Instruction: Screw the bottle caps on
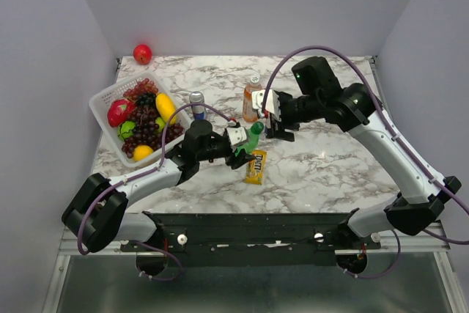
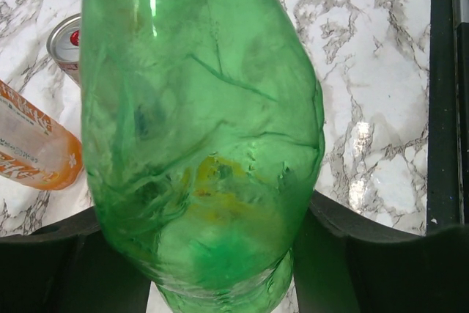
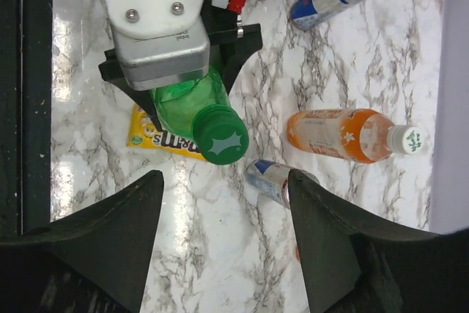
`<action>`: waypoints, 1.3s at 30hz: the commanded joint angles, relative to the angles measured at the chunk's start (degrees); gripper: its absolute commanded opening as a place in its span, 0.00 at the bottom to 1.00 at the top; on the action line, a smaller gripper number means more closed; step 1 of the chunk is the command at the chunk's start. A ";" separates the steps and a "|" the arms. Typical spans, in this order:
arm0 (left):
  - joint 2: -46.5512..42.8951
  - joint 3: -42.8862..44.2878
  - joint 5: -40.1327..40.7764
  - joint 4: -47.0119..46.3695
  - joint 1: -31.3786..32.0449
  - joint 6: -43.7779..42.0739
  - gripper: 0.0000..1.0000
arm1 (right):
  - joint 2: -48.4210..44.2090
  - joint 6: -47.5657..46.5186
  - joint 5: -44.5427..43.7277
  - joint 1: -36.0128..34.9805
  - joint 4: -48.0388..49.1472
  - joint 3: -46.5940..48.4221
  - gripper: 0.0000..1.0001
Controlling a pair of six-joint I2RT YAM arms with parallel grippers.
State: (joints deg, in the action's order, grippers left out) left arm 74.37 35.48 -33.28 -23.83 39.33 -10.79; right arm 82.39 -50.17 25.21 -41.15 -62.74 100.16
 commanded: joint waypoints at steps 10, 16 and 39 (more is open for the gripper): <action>0.86 1.69 -4.86 -0.95 -0.31 2.08 0.00 | 1.19 -6.69 3.71 -1.57 0.34 -1.54 0.80; 1.92 2.75 -5.66 -2.09 -0.40 2.70 0.00 | 1.81 -7.66 3.44 -2.18 1.22 -2.42 0.85; 2.80 3.71 -4.69 -5.61 -1.54 8.50 0.00 | 1.55 -6.69 -0.25 -2.98 1.65 -4.97 0.85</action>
State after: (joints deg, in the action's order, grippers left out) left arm 77.43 38.15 -37.63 -26.33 38.57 -4.32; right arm 83.96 -57.67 26.50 -43.55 -61.01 96.40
